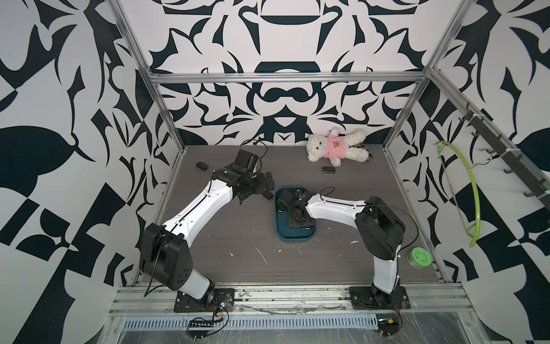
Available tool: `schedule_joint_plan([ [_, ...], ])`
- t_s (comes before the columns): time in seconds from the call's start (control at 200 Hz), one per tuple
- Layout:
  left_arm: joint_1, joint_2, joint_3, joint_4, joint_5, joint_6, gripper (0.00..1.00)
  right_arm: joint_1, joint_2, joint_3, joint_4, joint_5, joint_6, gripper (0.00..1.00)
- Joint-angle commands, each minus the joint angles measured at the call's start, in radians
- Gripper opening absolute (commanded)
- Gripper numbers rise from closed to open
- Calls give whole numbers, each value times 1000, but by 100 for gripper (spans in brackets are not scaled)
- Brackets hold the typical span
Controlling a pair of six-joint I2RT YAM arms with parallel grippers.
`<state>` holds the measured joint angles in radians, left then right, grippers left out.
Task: Place the car key into the storage box
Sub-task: Place the car key in the storage box.
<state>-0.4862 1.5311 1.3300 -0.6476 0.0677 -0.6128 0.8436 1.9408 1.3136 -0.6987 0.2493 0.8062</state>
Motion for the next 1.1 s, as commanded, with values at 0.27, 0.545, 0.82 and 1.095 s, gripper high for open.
schedule_joint_plan([
  [0.27,5,-5,-2,4,-51,32,99,-35,-126,134,23,37,-107,34],
  [0.545,6,-37,-35,79,-135,61,99,-217,-148,171,93,-1,-201,71],
  [0.82,8,-60,-11,104,-102,95,99,-397,-13,303,156,-93,-301,88],
  [1.095,8,-45,-13,167,23,40,99,-516,194,514,176,-174,-363,99],
])
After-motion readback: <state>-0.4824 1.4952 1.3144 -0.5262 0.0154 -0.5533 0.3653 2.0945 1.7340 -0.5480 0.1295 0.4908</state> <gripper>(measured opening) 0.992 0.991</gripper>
